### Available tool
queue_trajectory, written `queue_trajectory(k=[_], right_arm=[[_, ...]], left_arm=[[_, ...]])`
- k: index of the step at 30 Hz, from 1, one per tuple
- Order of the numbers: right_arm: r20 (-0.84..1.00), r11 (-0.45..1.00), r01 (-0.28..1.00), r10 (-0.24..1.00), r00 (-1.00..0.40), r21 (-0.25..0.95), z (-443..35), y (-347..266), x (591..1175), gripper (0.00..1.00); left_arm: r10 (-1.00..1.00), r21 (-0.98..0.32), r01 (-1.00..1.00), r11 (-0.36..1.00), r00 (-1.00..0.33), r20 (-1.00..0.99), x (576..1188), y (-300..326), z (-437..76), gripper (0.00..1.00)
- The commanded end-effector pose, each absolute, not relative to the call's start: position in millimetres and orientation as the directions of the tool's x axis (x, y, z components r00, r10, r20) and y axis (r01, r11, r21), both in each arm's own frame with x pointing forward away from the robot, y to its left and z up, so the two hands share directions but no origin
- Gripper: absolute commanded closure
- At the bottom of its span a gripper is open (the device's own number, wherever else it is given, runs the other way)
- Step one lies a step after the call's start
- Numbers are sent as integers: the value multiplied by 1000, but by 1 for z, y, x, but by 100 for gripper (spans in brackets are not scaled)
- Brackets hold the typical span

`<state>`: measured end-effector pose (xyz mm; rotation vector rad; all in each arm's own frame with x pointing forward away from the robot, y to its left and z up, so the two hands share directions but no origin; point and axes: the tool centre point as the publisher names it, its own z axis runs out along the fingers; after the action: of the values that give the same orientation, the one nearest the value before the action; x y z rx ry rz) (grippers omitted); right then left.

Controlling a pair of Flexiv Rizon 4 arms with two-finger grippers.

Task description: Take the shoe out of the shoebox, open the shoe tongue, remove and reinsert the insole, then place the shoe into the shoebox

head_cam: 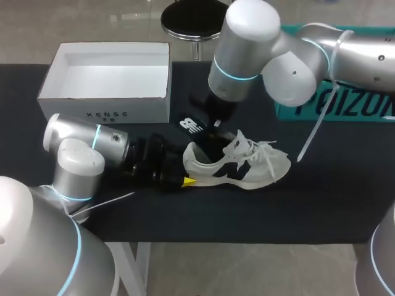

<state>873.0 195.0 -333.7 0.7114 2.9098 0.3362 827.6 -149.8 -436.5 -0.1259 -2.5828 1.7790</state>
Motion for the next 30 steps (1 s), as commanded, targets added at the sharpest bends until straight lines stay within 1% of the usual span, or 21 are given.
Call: queue_trajectory(k=[1, 8, 20, 30], right_arm=[[-60, 864, 431, 460, -886, 262, -344, 206, 874, 100], [-90, 861, 410, 454, -887, 301, -330, 219, 883, 100], [-138, 848, 406, 472, -870, 339, -305, 216, 904, 100], [-197, 837, 384, 483, -853, 390, -270, 226, 934, 100]], left_arm=[[67, -932, 64, 357, -997, -43, 827, -151, -439, 100], [67, -932, 64, 357, -997, -43, 827, -151, -439, 100], [67, -932, 64, 357, -997, -43, 827, -151, -439, 100], [67, -932, 64, 357, -997, -43, 827, -151, -439, 100]])
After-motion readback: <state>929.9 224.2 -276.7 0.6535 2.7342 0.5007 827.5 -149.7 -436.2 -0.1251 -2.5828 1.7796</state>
